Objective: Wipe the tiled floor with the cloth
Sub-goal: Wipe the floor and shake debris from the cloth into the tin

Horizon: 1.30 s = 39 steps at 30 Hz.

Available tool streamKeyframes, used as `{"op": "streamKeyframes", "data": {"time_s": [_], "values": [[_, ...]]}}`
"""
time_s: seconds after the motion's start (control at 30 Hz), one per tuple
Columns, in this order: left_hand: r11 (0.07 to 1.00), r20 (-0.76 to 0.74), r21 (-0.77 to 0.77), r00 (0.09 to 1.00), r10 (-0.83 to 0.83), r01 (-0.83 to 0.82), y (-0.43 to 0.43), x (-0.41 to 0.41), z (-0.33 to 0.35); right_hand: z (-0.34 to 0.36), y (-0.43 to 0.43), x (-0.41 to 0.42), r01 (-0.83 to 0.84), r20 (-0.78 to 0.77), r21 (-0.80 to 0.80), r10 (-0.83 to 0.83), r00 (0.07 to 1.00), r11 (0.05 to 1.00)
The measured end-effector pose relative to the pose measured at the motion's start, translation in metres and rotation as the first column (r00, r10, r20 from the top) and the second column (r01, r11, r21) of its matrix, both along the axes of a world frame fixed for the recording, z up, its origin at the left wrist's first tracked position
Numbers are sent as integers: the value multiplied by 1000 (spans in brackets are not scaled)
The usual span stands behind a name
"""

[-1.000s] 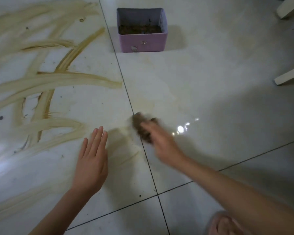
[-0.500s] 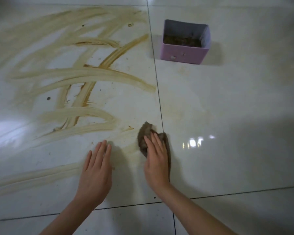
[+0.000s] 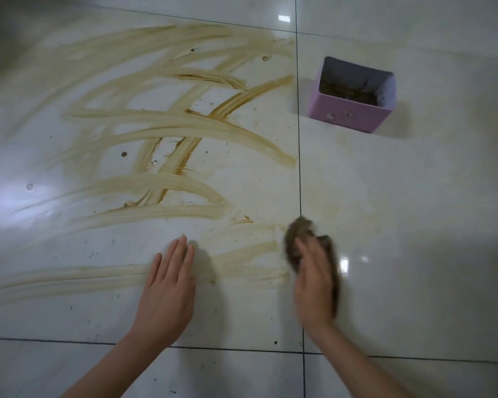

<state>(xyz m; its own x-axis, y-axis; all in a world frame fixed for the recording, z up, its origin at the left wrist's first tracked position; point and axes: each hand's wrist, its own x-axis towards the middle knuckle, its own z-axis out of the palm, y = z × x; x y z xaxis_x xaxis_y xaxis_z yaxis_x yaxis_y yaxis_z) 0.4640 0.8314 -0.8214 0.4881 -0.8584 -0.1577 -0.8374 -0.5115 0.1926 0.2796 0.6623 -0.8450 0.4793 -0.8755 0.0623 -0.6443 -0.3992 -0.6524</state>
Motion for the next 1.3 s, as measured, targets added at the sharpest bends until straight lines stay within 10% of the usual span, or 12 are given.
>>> {"op": "streamKeyframes", "data": {"time_s": [0.2,0.47,0.97,1.3], "values": [[1000,-33,-8,999,3,-3,-18,-3,17,51,-24,60,-37,191,509,-71,979,860],[997,-80,9,994,-80,81,-45,-5,32,147,-108,7,-152,359,904,-518,776,399],[958,151,165,954,-258,233,-219,7,148,221,-227,-26,-335,483,875,-592,645,349],[989,-27,146,1000,-16,20,-310,-23,254,305,-300,-49,-246,432,895,-583,688,372]]}}
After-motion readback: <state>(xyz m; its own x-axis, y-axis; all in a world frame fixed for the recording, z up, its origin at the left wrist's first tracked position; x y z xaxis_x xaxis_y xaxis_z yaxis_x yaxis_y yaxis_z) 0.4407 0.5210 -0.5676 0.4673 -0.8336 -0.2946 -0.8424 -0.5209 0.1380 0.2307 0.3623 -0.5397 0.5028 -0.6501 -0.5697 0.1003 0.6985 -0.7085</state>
